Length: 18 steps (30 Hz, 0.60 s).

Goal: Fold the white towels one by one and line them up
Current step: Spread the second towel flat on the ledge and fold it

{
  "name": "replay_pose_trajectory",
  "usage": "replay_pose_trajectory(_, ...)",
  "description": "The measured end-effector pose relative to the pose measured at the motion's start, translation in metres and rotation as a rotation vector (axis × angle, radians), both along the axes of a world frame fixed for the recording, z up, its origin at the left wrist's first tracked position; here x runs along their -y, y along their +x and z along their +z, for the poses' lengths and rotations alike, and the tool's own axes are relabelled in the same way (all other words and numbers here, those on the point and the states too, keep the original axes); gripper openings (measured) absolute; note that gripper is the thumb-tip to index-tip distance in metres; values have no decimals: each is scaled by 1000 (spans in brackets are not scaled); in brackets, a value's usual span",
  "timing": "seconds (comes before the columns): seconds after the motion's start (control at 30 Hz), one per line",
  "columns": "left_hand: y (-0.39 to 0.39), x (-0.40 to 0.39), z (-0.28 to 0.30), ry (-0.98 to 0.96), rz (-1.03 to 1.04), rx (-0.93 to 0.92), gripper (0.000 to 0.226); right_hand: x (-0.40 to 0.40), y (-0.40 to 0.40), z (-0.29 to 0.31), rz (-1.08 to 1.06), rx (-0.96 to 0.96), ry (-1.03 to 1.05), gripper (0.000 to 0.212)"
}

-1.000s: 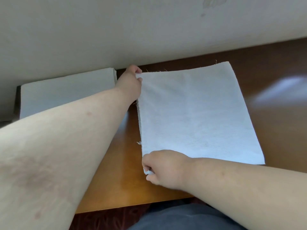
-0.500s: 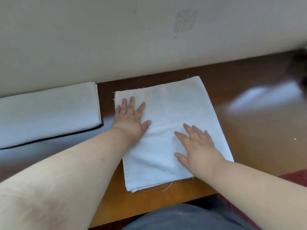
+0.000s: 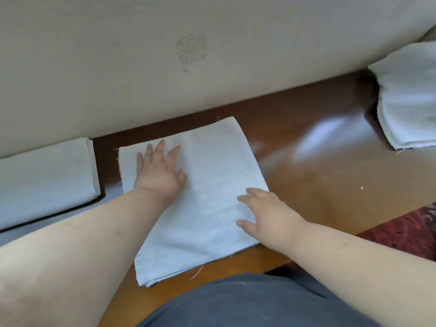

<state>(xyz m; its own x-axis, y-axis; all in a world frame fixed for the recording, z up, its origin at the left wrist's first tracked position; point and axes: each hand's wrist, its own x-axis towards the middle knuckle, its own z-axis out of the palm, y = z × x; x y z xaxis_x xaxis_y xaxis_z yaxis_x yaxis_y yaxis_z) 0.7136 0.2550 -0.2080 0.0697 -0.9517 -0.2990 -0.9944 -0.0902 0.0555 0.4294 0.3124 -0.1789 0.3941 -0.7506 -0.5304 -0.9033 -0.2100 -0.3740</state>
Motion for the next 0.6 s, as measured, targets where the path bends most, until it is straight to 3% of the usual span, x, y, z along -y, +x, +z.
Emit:
replay_pose_trajectory(0.17, -90, -28, 11, -28, 102, -107, 70, 95, 2, 5, -5, 100, -152, 54)
replay_pose_trajectory(0.3, -156, -67, -4, 209, 336, -154, 84, 181, 21, -4, 328, -33, -166, 59)
replay_pose_trajectory(0.43, -167, -81, -14, 310, 350, -100, 78, 216, 19, -18, 642, -281, -194, 67)
replay_pose_trajectory(0.6, -156, -69, -7, 233, 318, -117, 65, 203, -30, -17, 565, -362, -210, 81)
